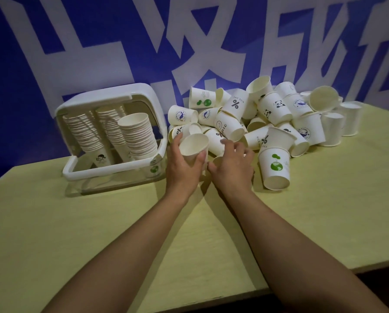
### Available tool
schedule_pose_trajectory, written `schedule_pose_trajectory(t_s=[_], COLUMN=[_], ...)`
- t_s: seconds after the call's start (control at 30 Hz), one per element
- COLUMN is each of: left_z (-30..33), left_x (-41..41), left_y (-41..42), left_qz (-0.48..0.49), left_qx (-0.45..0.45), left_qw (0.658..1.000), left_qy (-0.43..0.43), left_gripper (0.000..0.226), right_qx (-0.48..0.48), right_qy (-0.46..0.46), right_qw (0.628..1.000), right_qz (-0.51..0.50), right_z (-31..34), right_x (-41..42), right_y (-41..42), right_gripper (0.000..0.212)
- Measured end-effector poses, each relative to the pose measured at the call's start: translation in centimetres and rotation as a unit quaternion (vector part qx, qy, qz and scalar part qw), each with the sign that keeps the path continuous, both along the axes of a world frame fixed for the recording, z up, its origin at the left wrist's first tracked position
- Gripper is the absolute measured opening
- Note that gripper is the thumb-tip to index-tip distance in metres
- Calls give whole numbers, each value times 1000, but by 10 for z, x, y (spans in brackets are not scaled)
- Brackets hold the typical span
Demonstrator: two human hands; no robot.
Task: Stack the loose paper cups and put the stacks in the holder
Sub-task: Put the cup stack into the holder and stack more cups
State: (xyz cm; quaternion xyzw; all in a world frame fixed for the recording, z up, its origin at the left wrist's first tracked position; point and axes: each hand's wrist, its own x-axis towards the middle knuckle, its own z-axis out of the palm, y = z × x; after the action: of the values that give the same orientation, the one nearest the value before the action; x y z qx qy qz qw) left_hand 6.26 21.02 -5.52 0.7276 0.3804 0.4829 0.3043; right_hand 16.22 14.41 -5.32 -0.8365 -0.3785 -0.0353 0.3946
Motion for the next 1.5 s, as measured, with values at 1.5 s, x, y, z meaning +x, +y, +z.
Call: schedule_pose_trajectory(t_s=[1.5], left_z=[17], left_x=[-52], left_y=[-8], left_qz=[-172], left_qx=[172], left_qw=[952], left_qy=[188], left_gripper=[64], right_qx=[336], right_qy=[495], right_qw=[747], right_qz=[291], right_z=[21], right_x=[-20], right_y=[-15], right_gripper=[39])
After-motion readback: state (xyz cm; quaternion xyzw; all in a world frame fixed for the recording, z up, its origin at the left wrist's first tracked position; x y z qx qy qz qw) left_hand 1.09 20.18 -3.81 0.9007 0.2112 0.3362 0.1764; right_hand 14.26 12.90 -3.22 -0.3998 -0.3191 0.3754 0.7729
